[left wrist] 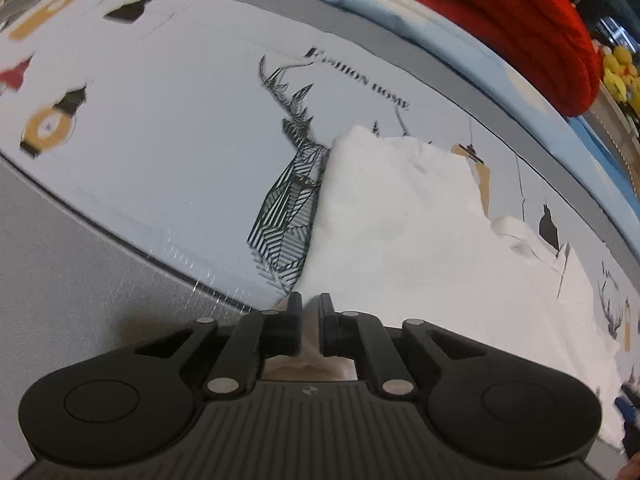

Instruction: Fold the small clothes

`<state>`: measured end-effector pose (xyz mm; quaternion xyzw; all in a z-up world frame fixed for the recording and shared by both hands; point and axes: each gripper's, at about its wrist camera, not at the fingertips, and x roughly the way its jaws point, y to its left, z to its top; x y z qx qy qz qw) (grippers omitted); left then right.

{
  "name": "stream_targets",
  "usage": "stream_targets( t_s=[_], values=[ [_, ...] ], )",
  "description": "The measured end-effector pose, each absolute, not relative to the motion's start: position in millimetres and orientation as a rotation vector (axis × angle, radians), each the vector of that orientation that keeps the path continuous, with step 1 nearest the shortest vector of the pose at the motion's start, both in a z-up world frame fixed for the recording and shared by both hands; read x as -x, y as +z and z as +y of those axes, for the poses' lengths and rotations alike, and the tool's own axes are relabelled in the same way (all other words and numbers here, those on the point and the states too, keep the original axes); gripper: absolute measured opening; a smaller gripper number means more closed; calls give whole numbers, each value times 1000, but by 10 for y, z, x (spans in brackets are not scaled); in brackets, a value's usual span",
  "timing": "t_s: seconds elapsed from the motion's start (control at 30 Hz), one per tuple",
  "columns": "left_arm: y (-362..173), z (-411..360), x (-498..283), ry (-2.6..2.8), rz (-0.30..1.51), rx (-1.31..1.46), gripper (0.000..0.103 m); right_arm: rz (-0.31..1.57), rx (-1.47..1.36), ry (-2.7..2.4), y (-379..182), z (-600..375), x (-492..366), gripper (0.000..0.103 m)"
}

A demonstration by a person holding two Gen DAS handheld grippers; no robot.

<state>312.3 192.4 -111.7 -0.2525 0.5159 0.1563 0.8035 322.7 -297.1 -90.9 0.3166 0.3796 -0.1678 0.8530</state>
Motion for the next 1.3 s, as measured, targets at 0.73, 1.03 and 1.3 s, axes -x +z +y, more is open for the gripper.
stream_targets(
  t_s=[0.73,1.03,1.3],
  values=[
    [-1101,1222,-3311,136,1135,420,44,964,-682,-353,-1089,-3400,-3349,30],
    [-1217,1058,-3385,117,1184,352,54,916,-705,-400,-1037,-3860,-3230,30],
    [-1230,1070,-3299,103,1180,340,55,862,-767,-553,-1112,-4780,-3062,30]
  ],
)
